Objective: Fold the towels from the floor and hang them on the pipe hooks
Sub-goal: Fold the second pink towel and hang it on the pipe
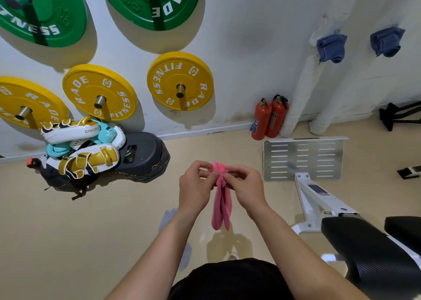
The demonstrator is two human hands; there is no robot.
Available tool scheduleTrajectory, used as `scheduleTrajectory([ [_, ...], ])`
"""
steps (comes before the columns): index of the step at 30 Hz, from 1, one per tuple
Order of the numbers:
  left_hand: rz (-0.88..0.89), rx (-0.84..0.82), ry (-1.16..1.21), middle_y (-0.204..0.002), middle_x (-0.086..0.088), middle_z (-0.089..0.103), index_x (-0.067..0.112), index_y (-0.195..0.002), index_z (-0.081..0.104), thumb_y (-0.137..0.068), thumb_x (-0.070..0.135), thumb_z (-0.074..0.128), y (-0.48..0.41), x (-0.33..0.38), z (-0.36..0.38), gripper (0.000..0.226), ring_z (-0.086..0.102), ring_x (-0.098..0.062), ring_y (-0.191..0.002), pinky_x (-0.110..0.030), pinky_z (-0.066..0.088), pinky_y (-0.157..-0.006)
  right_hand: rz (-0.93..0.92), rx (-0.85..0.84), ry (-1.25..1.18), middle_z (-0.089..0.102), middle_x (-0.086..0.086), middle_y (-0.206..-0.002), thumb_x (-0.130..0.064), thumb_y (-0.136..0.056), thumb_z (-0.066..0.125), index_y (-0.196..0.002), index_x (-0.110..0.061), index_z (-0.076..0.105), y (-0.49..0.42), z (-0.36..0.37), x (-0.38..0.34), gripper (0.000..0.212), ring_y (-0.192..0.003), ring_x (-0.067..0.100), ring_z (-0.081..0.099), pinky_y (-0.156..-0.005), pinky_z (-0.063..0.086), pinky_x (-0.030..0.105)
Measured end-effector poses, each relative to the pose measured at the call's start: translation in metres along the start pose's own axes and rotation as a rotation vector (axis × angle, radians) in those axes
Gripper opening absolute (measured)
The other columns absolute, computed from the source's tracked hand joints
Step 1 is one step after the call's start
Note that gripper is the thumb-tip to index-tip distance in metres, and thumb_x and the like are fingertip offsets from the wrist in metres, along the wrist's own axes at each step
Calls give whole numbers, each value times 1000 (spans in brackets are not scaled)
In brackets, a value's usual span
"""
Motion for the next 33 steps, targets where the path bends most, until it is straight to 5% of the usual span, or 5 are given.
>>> scheduleTrajectory([
  [6,84,-24,-140,-73,6,74,29,-92,64,-89,24,68,0,6,-3,7,72,-8,-69,-40,60,-75,-99,14,99,76,-3,-81,-3,-82,74,-79,-24,77,3,4,-6,21,-82,13,72,-83,58,35],
  [14,192,-178,-233,-83,7,76,23,-101,76,-84,3,64,-12,15,-9,29,71,-4,-79,-30,59,-80,-143,31,138,74,-7,-80,-8,-84,74,-81,-23,76,-2,7,-9,15,-81,7,69,-77,52,21],
  [21,190,-106,-205,-73,6,74,20,-88,76,-80,12,80,-18,19,-13,11,70,-5,-70,-22,57,-71,-153,13,134,72,-7,-82,-7,-88,68,-83,-20,72,-5,11,-13,14,-81,7,67,-79,52,20],
  [33,141,-159,-123,-60,1,71,16,-81,74,-83,8,75,-24,23,-20,8,65,-11,-53,-20,48,-53,-165,-219,113,74,1,-87,-5,-84,74,-88,-13,72,-23,4,-22,9,-89,19,69,-81,55,29],
])
Point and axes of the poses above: each hand's wrist, its own y-axis away from the middle knuckle, its own z-axis out of the palm, x = y × z, the point moved 2 cm from there along -y, towards the middle knuckle
